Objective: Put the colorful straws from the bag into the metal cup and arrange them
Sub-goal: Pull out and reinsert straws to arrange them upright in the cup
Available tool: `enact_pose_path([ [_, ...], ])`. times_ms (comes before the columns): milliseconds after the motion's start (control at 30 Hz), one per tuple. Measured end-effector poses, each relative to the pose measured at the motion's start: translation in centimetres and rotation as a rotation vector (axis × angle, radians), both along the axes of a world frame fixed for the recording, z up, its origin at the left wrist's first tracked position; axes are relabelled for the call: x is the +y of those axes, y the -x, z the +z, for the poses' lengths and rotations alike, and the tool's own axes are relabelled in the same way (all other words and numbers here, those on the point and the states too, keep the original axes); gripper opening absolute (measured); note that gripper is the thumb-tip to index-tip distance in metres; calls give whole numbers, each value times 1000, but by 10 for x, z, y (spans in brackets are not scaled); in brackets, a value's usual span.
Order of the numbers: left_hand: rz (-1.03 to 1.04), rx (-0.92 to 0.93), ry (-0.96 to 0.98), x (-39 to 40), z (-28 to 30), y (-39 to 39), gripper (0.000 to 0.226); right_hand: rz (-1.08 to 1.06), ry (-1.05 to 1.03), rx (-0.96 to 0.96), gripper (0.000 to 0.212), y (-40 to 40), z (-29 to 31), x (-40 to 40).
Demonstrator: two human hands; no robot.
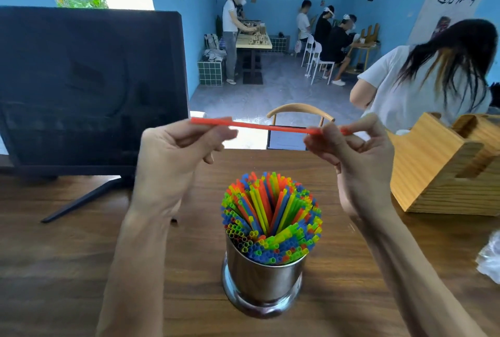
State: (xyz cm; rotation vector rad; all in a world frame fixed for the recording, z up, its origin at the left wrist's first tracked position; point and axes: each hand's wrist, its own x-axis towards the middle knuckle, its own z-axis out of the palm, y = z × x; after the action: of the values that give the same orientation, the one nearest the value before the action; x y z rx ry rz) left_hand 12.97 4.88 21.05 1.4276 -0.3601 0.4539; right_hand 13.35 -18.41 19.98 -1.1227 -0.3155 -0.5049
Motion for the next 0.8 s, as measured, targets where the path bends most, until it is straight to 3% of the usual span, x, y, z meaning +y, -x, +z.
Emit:
enact_pose_path([
  [100,-88,-50,140,3,6,4,22,92,181,16,33,4,-11,0],
  [233,-167,-116,244,-6,10,8,11,318,699,16,24,3,-20,2],
  [333,-69,-202,57,-10,9,9,36,196,720,45,19,-9,-18,8],
  [400,-97,-191,-98,-13,5,10,44,44,874,67,9,-22,-15,11],
  [500,-162,-72,-280,-16,-3,11,43,208,1162,147,5,-36,-12,17],
  [600,-154,31,-436,-13,-10,10,35,319,1167,161,30,-42,-14,18],
  [700,-98,10,-707,-3,-14,8,15,291,1123,185,19,-42,-12,15],
  [800,-157,64,-797,1,-14,7,10,196,1023,203,32,-39,-4,15],
])
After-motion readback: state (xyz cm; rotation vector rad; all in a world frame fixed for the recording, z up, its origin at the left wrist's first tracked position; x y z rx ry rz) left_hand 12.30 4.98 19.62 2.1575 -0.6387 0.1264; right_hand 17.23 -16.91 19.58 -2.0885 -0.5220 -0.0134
